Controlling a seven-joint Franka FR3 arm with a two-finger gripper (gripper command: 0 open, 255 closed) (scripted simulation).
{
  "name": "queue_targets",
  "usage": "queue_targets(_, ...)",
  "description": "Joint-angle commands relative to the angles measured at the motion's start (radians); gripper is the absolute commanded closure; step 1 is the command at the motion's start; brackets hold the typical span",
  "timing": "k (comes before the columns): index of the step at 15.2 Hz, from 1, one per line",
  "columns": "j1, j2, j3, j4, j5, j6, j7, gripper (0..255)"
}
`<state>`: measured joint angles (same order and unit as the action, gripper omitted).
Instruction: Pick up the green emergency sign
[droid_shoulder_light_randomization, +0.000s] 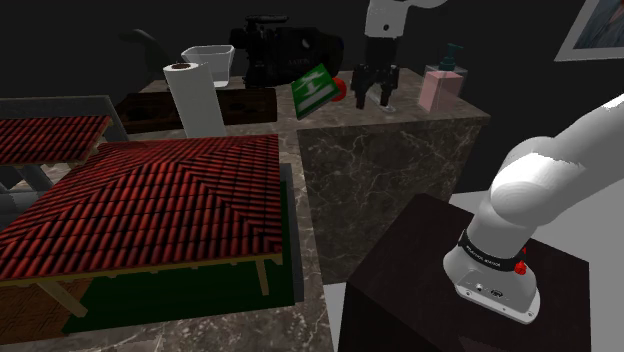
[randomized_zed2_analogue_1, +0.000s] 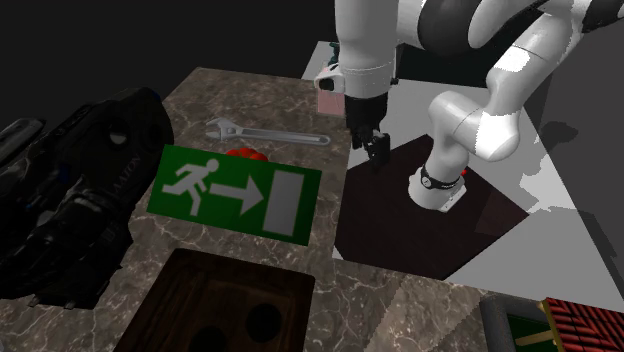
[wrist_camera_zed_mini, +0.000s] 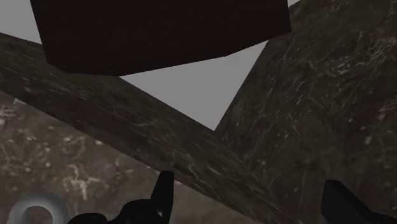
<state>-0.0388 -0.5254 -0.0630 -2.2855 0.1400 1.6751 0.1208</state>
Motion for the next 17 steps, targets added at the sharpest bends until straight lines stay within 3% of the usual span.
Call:
queue_targets(1, -0.008, 0.047, -0.006, 0.032, 0.036, 0.054, 0.040, 0)
queue_targets(17, -0.068, 0.388, -0.093, 0.350, 0.308, 0.373, 0.267, 0)
